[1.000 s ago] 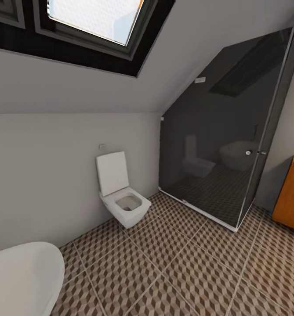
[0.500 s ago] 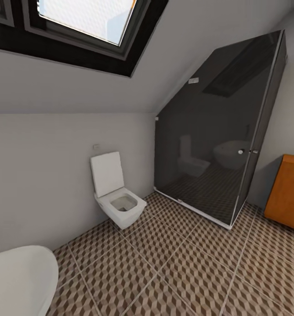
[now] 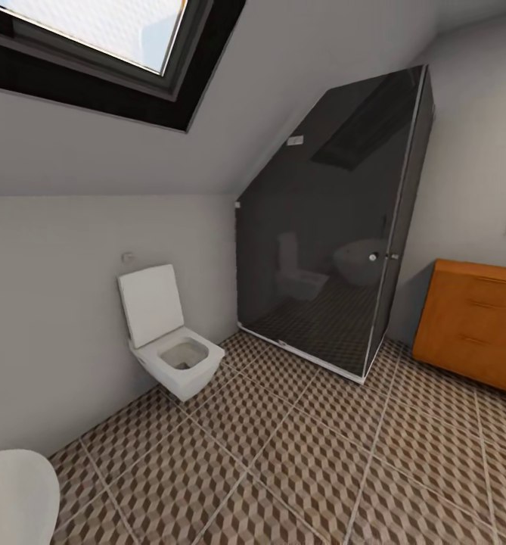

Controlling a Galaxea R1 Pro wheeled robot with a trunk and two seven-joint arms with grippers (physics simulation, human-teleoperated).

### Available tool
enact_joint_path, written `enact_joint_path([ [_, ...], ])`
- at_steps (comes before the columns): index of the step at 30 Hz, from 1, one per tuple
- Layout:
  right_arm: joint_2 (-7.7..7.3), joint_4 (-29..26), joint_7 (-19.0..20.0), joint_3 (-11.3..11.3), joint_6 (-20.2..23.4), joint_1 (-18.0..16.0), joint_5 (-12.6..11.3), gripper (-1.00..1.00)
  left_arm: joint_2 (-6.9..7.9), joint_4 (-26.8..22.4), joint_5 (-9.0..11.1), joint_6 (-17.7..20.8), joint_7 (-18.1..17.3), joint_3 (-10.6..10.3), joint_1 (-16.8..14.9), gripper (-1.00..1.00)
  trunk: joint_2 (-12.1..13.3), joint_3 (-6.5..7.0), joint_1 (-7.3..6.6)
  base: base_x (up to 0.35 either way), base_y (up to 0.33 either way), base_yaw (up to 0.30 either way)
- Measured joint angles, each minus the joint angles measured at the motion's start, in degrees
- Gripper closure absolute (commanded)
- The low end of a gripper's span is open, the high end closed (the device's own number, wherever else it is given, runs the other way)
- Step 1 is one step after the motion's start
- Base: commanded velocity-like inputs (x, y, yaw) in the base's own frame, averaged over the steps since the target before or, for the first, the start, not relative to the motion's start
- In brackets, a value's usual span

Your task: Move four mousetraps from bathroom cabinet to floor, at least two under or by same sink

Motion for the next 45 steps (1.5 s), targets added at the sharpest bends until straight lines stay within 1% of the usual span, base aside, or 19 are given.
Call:
enact_joint_path([
  [45,0.02,0.0,0.0,-0.1,0.0,0.0,-0.1,-1.0,0.0,-0.1,-0.1,0.0,-0.1,-0.1,0.0,-1.0,0.0,0.0,0.0,0.0,0.0,-0.298],
])
